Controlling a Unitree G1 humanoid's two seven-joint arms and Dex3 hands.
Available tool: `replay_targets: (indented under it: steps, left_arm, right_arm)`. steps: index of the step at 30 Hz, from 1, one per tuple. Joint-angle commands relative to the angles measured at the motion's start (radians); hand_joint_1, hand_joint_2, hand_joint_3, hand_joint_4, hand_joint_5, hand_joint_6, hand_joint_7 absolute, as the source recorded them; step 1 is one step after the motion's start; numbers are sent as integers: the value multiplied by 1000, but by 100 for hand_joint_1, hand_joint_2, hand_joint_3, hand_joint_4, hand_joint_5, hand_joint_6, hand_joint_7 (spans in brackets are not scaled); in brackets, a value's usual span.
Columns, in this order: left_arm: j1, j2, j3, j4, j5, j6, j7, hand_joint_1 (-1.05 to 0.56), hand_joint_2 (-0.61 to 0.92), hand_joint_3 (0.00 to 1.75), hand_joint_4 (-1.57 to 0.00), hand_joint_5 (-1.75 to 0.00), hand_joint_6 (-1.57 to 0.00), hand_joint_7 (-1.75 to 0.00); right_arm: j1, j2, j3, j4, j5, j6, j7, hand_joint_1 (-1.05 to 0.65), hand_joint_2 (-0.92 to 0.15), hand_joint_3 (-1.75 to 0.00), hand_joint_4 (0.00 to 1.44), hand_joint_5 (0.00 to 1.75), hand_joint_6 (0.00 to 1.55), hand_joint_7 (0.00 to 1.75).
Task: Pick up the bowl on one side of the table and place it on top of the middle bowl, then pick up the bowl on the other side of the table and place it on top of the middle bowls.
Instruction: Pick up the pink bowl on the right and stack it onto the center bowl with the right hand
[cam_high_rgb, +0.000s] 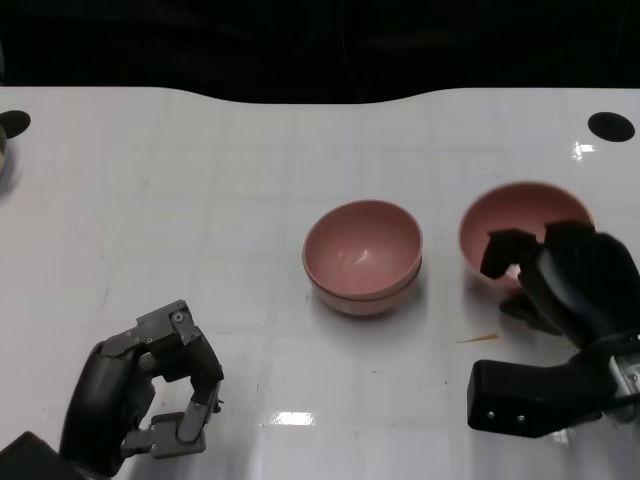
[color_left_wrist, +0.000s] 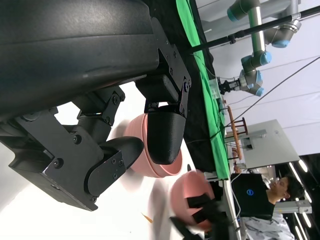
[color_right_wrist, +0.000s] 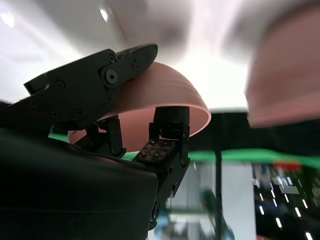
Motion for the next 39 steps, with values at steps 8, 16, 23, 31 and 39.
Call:
replay_targets:
  steps: [8,16,23,31,39]
  left_arm:
    - [10,8,9,-14,-13,-6,-15,-8,50,124,-83,-175,-73,-160]
    - [7,6,12,-5,-11,-8,-18,-6,51,123,-82,-175,-72,-160]
    - [13,3,11,-15,-7,2,-16,-6,51,123,-82,-175,-72,-160]
    - [12,1,10,-5,1,-15,-18,-7,52,120,-83,-175,-72,-160]
    - [17,-3,5,-11,-16,-5,-33,-10,52,117,-82,-175,-72,-158]
  right_arm:
    - [-31,-12,-16,-135,27,-59,-30,-11,-32,-113,100,175,84,156]
    - [-81,39,-1,-157,79,-120,27,-10,-25,-130,99,175,89,144]
    - [-137,104,26,-98,96,-163,38,-10,-27,-129,100,175,88,145]
    - [-176,159,57,-27,113,-178,83,-10,-25,-131,99,175,86,149]
    - [-193,190,73,92,143,-206,104,-10,-36,-109,97,175,90,127]
